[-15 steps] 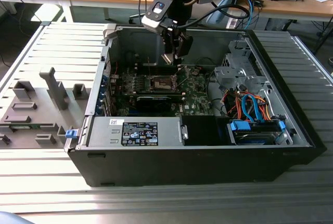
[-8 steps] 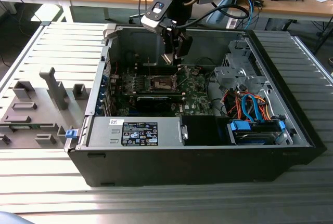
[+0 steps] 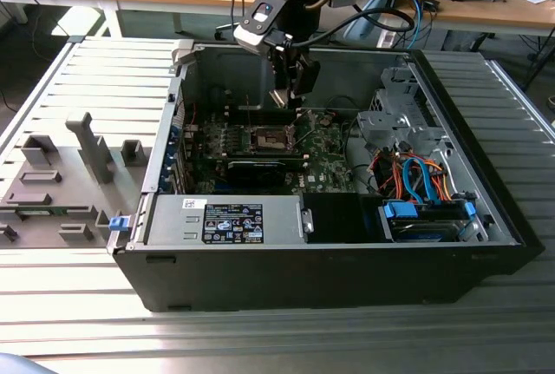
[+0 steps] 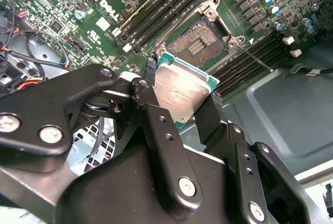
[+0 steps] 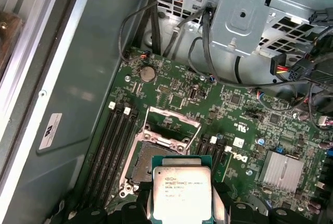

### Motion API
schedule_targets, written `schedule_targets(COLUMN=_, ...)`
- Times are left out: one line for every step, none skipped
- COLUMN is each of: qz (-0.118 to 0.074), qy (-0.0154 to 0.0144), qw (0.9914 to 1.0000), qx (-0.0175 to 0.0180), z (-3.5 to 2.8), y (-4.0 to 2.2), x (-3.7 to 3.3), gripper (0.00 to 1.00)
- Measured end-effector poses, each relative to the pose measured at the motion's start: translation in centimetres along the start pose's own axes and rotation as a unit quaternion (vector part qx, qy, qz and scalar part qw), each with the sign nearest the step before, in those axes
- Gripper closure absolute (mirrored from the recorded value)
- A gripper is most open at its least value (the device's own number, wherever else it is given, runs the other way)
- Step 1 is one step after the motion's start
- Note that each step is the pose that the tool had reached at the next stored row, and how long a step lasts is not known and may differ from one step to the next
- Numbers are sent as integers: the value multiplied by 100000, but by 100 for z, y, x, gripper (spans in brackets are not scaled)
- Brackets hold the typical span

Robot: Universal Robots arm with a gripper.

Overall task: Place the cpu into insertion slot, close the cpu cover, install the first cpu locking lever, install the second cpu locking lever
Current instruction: 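Place the cpu into insertion slot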

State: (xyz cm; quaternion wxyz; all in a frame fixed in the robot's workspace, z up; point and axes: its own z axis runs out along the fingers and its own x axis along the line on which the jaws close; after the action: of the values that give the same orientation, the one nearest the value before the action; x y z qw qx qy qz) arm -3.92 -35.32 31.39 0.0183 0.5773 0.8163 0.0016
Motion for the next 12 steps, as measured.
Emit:
schedule_targets(qz=95, qy=-4, qw=100000, qx=4, z=0, y=0, x=0, gripper=46)
schedule_targets(qz=182, qy=-2, qw=100000, qx=6, z=0, y=0, x=0, gripper=46)
schedule_targets(qz=268, qy=-9, qw=100000, qx=8, z=0, y=0, x=0, gripper=46)
schedule_targets(qz=370, qy=-9, qw=99999, qx=13, z=0, y=0, x=0, gripper=46)
schedule_targets(qz=465, qy=-13, qw=99999, qx=14, z=1, y=0, x=0, gripper=46)
schedule_targets(qz=559, qy=-18, qw=99998, qx=19, z=1, y=0, x=0, gripper=46)
schedule_targets(qz=643, qy=-22, qw=99998, qx=20, z=1, y=0, x=0, gripper=46)
schedule_targets(qz=742, qy=-27, qw=99997, qx=25, z=1, y=0, x=0, gripper=46)
schedule_targets(qz=834, qy=-30, qw=99997, qx=27, z=1, y=0, x=0, gripper=46)
schedule_targets(qz=961, qy=-36, qw=99995, qx=33, z=1, y=0, x=0, gripper=46)
schedule_targets(qz=1095, qy=-40, qw=99994, qx=36, z=1, y=0, x=0, gripper=46)
schedule_targets(qz=1219, qy=-46, qw=99993, qx=40, z=1, y=0, x=0, gripper=46)
